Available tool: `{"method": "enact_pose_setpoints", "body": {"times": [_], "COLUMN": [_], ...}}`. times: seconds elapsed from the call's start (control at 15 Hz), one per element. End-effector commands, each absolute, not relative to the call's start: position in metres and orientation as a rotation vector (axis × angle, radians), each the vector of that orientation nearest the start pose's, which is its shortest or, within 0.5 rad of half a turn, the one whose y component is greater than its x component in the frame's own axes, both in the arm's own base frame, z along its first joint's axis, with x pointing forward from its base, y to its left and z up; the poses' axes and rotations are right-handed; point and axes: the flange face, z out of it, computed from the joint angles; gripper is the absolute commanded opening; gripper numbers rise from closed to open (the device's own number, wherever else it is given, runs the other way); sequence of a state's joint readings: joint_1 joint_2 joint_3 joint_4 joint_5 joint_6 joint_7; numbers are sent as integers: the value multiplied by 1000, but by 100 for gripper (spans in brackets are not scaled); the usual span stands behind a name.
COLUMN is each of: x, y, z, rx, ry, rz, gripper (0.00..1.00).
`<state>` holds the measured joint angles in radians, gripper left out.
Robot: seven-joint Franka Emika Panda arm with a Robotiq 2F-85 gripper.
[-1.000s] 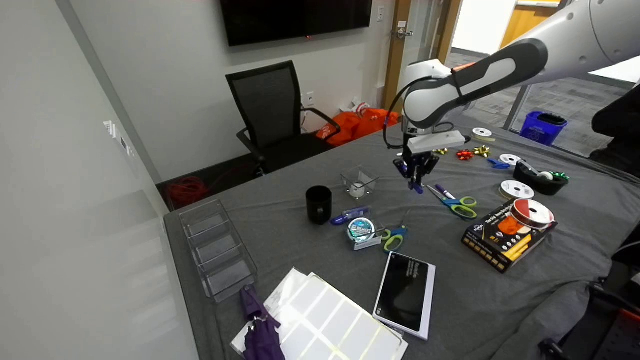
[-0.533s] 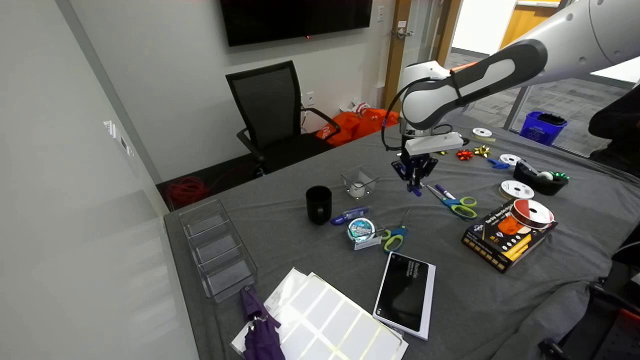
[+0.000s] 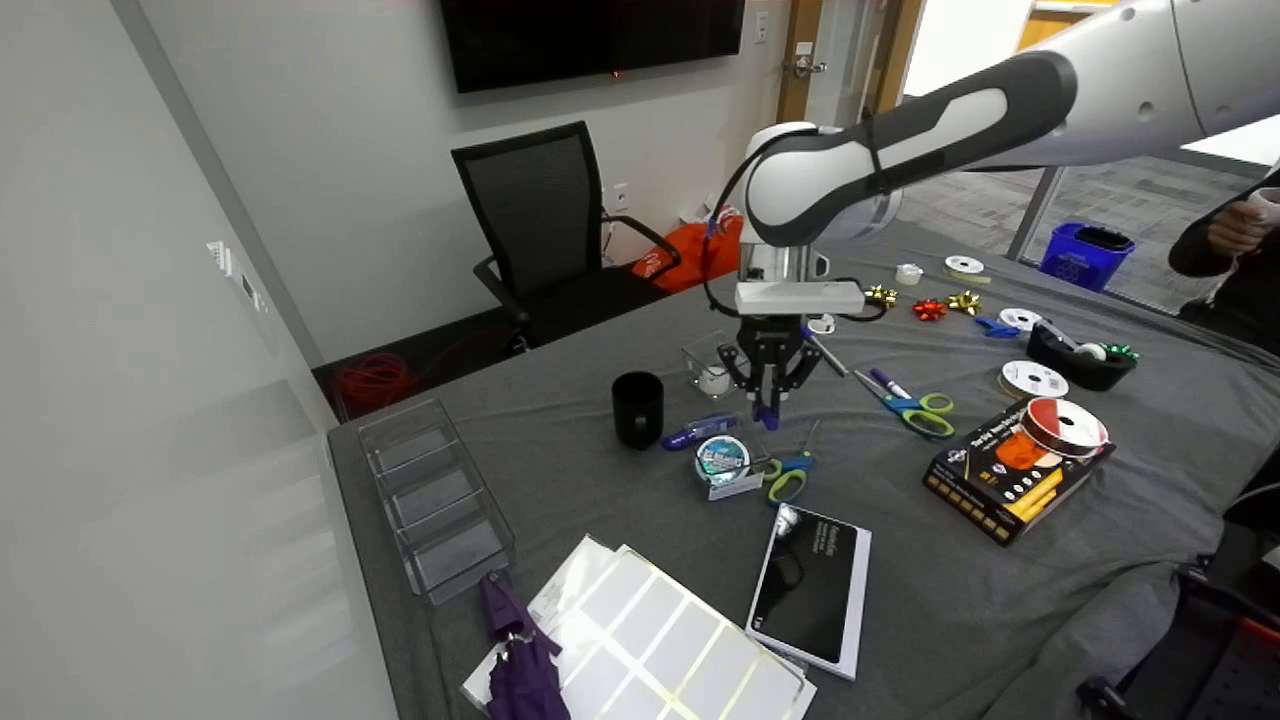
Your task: Put a marker into the cup
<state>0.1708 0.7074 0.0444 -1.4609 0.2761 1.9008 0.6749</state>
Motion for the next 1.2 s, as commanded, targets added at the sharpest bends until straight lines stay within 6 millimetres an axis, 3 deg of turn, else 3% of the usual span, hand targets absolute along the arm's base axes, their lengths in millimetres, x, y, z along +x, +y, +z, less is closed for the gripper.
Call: {"method": "enact_pose_setpoints", "body": {"times": [0.0,0.2,0.47,0.93,1.13], "x": [689,704,725,751,762], "y": [200,223,233,227,221], "z": [259,264,267,297,292], "rx": [-2682,-2559,-2369,-2059,-1999], "ry": [973,1102,1227,1216,1250], "rz": [637,686,762,834,810], "gripper": [5,5,5,5,5]}}
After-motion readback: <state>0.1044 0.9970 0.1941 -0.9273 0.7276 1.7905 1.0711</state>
